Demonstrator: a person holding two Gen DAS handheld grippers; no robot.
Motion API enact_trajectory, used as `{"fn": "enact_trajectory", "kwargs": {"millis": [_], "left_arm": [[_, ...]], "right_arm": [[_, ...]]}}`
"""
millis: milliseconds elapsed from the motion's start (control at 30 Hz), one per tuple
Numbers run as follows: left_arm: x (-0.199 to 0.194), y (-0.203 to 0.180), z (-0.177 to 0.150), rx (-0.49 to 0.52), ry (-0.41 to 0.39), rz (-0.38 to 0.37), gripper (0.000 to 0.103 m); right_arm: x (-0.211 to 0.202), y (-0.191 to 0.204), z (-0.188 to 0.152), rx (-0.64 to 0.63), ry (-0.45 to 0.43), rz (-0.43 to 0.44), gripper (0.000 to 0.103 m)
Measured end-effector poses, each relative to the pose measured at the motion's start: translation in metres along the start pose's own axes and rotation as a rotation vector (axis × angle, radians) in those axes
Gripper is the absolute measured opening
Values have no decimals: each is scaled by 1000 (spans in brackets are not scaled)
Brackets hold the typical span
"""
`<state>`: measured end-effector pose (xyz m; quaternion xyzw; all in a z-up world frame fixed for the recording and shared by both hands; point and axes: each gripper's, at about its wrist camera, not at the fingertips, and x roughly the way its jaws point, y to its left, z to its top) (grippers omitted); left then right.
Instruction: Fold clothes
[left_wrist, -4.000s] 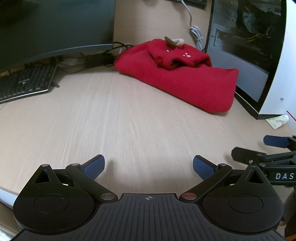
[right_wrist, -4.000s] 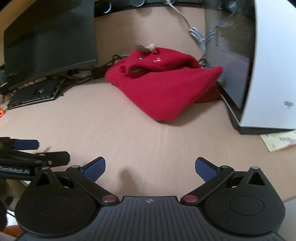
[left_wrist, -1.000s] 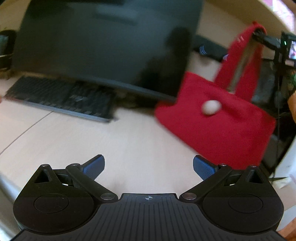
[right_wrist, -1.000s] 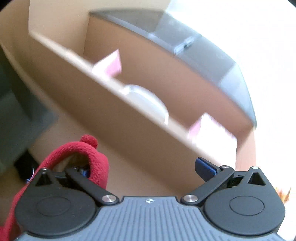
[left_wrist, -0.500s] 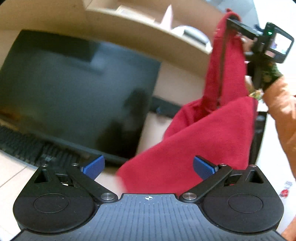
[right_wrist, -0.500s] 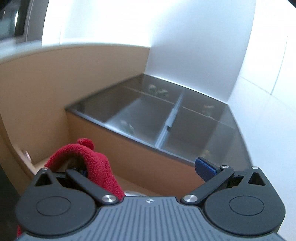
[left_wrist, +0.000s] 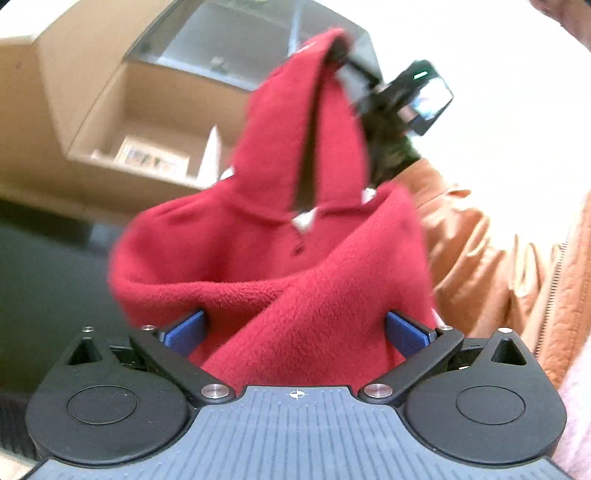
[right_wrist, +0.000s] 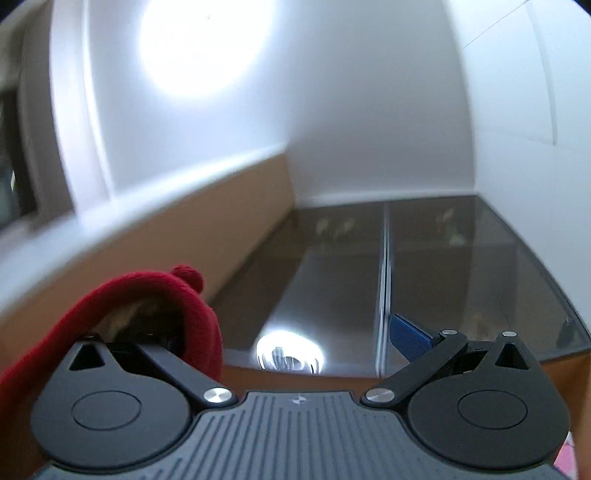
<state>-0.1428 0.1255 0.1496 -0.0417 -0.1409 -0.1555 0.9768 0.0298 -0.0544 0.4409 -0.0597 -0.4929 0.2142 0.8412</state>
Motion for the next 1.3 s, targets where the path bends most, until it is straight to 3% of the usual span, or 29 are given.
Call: {"fn": "enact_trajectory", "kwargs": {"millis": [100, 200, 300, 367, 433, 533, 633, 733, 867, 967, 1167, 1300], "left_arm": [[42, -6, -22, -55, 113, -16, 103], [112, 5, -75, -98, 316, 22, 103], [183, 16, -127, -141, 518, 60, 103], [220, 23, -159, -165, 634, 88, 103], [217, 24, -169, -188, 671, 58, 103], [194, 18, -175, -160, 708, -35, 103], [181, 26, -174, -109, 770, -20, 103], [144, 50, -181, -193, 836, -4, 103], [134, 86, -196, -285, 928, 89, 103], [137, 106, -203, -365, 942, 129, 103], [191, 114, -221, -438, 940, 111, 103], [237, 108, -239, -512, 904, 147, 103]], "right_arm": [[5, 0, -47, -117, 215, 39, 103], [5, 5, -105, -244, 557, 161, 103], [-29, 18, -169, -369, 873, 257, 103], [-73, 26, -194, -434, 971, 289, 103], [-114, 32, -209, -480, 1041, 323, 103], [-157, 27, -239, -359, 1207, 316, 103], [-195, 16, -259, -55, 1395, 222, 103], [-262, 26, -252, 358, 1420, 216, 103], [-305, 64, -272, 555, 1452, 130, 103], [-322, 66, -300, 652, 1478, 30, 103], [-303, 49, -351, 556, 1554, -22, 103], [-276, 30, -403, 418, 1567, 29, 103]]}}
